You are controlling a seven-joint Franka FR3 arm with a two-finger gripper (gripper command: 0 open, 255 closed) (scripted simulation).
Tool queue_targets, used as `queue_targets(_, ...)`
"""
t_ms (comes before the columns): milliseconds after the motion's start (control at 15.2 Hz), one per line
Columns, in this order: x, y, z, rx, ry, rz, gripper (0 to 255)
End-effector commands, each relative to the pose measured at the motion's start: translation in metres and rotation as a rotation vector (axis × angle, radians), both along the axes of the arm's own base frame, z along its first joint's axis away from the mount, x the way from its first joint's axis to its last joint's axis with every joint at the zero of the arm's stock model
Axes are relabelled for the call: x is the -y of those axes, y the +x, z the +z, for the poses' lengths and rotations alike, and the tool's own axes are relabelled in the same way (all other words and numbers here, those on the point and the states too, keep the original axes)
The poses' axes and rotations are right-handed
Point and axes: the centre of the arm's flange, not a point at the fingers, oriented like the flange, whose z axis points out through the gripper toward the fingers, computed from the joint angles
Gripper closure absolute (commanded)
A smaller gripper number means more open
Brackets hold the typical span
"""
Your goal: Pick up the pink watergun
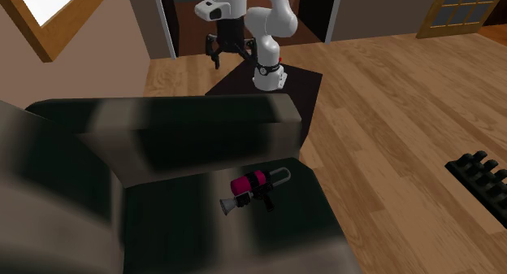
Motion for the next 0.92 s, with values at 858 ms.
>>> queue_targets(858,-0.112,0.126,-0.128,-0.079,-0.075,0.321,0)
